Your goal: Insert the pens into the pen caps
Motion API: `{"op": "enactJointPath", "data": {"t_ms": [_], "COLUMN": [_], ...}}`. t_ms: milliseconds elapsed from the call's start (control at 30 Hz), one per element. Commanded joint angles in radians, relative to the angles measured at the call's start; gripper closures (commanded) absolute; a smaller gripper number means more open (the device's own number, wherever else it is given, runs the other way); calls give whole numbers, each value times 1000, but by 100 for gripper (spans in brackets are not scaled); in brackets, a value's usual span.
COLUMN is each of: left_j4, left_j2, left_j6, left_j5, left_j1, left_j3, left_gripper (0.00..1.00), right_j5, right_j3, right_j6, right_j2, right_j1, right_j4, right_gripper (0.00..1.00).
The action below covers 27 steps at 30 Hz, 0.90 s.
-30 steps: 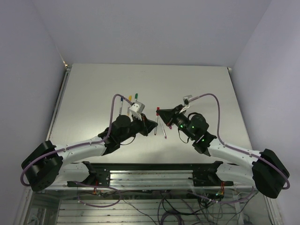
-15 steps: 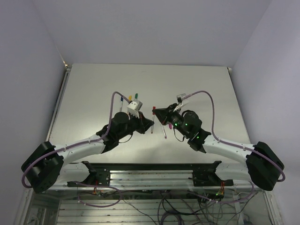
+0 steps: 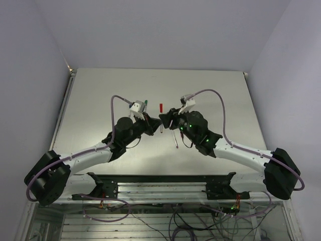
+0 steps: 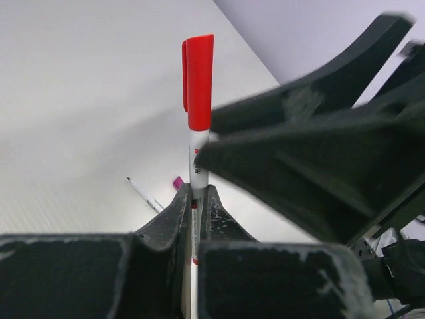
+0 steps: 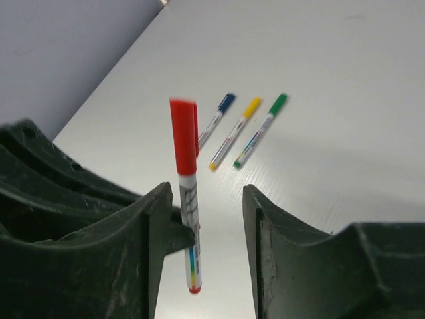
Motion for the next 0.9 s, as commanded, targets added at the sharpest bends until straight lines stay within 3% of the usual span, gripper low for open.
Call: {"op": "enactJointPath", "data": {"t_ms": [0,133,267,633,867], "left_j4": [127,67,-21,-318,-549], "left_j2": [25,63,124,477,649], "left_j6": [-20,-4,27,104,133], "left_j5": [-37,-68,-130,-115,-131], "left_j1": [5,7,18,146,197], "left_j3": [-46,-45,18,409,598], "left_gripper": [93,93,93,85,83], "right_j5": [171,254,320,408,420], "right_j3": [87,78,51,-59,-121], "right_j6": [-101,-150,-148,-8,58], "right_j2": [-50,-138,-219,-310,-376], "right_j1": [10,10,11,11,10], "right_j4": [-69,-25,-86,-332,-377], "right_gripper": [50,47,47,47,47]}}
